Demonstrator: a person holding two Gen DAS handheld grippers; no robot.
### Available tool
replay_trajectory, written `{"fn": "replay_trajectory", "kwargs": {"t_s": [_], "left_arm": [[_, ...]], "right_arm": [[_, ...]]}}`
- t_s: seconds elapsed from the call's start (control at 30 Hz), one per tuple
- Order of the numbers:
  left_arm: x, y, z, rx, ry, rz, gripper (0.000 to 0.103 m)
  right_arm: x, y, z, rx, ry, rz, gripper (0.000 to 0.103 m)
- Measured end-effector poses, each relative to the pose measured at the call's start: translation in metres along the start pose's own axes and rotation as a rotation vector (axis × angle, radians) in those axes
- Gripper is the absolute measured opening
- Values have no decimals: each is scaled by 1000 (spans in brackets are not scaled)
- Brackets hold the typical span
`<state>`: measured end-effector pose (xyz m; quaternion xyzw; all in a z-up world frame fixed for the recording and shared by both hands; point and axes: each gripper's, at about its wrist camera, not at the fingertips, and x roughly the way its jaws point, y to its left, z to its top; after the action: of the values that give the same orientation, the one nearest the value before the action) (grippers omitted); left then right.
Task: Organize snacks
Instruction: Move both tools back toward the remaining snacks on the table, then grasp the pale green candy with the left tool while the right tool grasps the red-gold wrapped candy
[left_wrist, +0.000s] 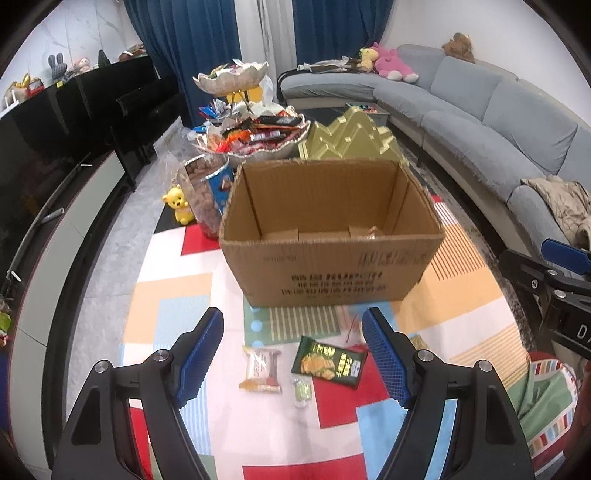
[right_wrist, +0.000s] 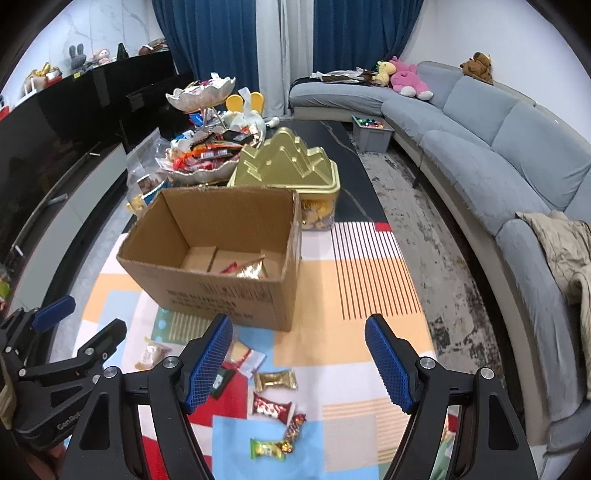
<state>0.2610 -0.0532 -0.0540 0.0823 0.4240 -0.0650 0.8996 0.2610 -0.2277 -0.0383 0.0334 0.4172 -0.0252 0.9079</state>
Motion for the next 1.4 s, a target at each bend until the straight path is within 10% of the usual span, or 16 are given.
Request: {"fn": "replay_trajectory", "kwargs": {"t_s": [1.4], "left_arm": [[62, -21, -111, 12, 2, 66, 64]], "right_arm": [[53, 3, -124, -27, 102, -62, 74]]}}
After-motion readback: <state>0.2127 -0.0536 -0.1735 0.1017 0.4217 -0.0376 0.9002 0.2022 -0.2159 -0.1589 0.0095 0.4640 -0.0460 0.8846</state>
